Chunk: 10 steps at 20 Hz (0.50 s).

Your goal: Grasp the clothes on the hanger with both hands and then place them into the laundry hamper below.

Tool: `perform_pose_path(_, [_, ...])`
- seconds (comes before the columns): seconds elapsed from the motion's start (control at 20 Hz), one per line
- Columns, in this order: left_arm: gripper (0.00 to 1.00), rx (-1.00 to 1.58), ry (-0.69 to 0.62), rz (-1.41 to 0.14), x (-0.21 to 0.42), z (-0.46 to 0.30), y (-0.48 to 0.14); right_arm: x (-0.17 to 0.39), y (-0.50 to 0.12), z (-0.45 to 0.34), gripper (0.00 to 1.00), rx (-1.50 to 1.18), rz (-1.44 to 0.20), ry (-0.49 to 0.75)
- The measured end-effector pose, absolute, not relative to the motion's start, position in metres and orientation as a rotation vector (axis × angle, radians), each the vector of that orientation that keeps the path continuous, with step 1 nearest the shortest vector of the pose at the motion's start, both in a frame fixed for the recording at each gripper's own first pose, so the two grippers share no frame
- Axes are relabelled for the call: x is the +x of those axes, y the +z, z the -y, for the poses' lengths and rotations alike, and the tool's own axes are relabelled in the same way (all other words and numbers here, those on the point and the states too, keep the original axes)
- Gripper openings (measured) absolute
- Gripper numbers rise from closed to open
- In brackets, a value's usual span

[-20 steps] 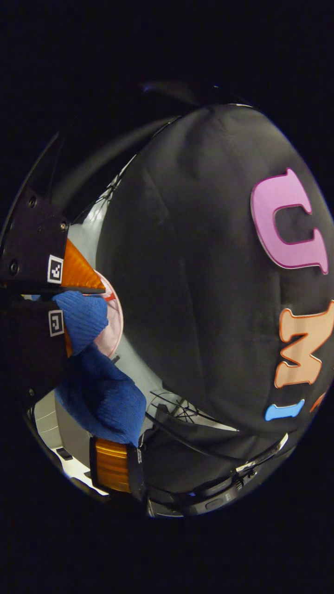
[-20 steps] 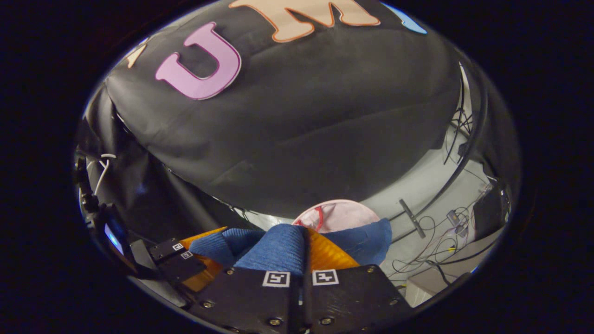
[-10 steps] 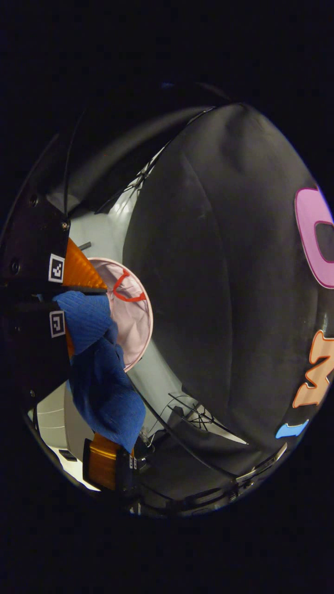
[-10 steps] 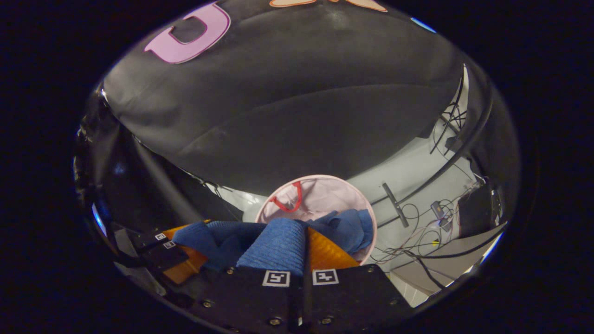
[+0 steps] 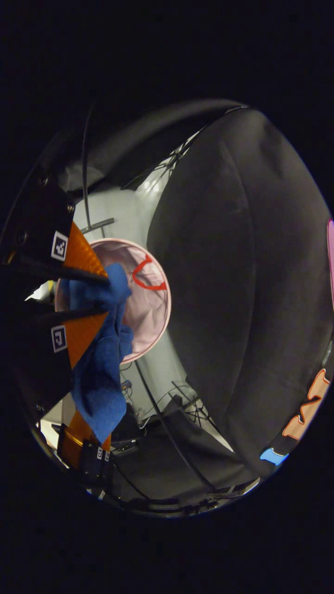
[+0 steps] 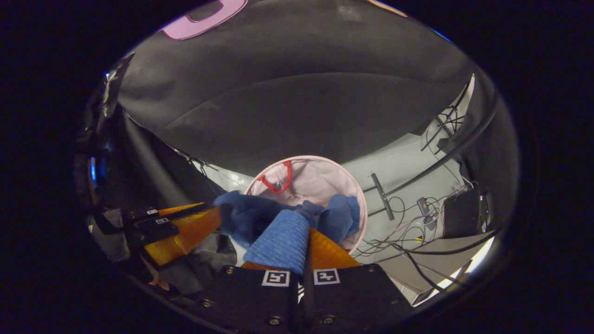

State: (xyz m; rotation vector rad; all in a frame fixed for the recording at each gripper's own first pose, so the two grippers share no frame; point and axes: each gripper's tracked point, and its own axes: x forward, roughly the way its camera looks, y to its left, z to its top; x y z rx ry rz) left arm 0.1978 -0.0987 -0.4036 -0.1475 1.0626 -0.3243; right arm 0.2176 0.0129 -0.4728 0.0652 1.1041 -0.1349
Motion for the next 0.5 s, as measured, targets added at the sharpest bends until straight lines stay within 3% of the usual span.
perform_pose_path(0.1, [0.58,-0.151,-0.322,-1.066,0.197,0.100,-0.401,0.218,-0.461,-0.023,0.06,0.069,-1.090,-0.120])
perform_pose_path(0.2, [0.77,-0.141,-0.335,-1.065,0.196,0.092,-0.396,0.218,-0.450,-0.025,0.07,0.064,-1.067,-0.133])
perform_pose_path(0.3, [0.95,-0.117,-0.342,-1.046,0.195,0.078,-0.392,0.212,-0.441,-0.024,0.19,0.059,-1.052,-0.170])
perform_pose_path(0.35, [0.98,-0.112,-0.346,-1.033,0.196,0.073,-0.389,0.211,-0.437,-0.023,0.24,0.055,-1.040,-0.187])
perform_pose_path(0.4, [0.97,-0.108,-0.352,-1.033,0.191,0.073,-0.384,0.210,-0.436,-0.021,0.35,0.051,-1.026,-0.210])
perform_pose_path(0.45, [1.00,-0.110,-0.358,-1.021,0.190,0.074,-0.382,0.210,-0.435,-0.021,0.38,0.059,-1.014,-0.224])
perform_pose_path(0.5, [0.97,-0.106,-0.362,-1.009,0.191,0.075,-0.379,0.208,-0.439,-0.023,0.59,0.065,-1.012,-0.237])
